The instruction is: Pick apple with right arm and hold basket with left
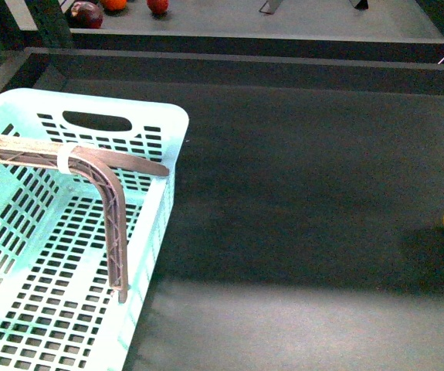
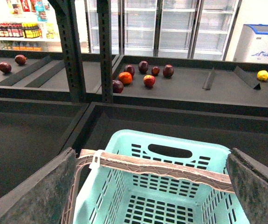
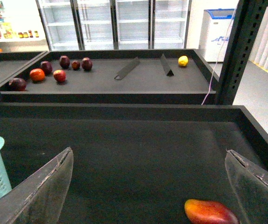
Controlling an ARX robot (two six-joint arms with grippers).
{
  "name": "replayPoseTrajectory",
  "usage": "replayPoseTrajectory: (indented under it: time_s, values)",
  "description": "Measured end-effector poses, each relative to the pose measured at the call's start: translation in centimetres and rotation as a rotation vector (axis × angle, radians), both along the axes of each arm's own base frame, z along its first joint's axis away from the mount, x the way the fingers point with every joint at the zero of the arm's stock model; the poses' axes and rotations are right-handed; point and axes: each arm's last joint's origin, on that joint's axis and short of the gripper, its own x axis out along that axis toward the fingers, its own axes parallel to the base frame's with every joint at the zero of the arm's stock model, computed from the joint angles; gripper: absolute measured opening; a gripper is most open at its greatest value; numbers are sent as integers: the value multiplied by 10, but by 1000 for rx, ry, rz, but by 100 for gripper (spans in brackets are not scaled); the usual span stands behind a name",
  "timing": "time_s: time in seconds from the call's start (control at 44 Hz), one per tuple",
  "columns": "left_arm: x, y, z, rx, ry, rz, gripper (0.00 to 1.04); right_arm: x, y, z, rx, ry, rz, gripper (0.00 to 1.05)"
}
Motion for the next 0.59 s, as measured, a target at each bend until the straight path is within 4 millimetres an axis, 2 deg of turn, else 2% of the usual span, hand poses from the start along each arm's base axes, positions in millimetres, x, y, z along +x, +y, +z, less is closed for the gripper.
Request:
replayPoseTrajectory:
  time_s: [0.591]
  values:
    - [0, 0, 0, 0, 0, 0, 98, 0, 0, 0, 0, 0, 0, 96]
